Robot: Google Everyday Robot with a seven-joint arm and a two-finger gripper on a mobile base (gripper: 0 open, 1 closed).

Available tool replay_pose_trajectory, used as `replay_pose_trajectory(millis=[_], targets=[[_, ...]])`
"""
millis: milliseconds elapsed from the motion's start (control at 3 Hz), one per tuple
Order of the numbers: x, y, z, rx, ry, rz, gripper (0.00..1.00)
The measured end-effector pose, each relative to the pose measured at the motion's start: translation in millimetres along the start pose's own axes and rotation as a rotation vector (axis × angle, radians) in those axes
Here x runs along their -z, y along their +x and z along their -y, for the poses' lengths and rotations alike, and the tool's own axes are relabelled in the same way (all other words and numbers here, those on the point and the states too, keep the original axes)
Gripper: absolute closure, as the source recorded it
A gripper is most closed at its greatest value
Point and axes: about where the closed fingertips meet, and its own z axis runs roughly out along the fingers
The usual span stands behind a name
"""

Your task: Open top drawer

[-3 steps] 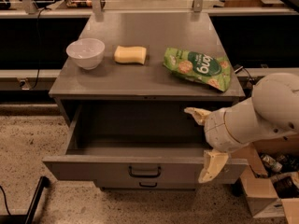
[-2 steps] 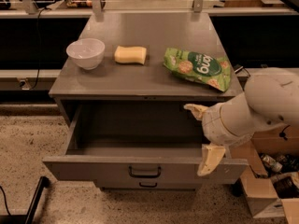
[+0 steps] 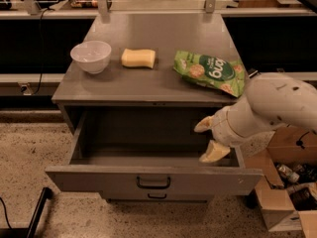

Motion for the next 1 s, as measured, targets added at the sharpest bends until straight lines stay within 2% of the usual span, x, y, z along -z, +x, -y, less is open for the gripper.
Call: replay_pose_trajectory(millis=[333,667,1000], targets=[[-18,3,8,0.003,-0.021,-0.024,0.63],[-48,7,4,0.006,-0.070,-0.066,0.86],[-85,3,-17,0.015,-0.168,-0.069,1.00]])
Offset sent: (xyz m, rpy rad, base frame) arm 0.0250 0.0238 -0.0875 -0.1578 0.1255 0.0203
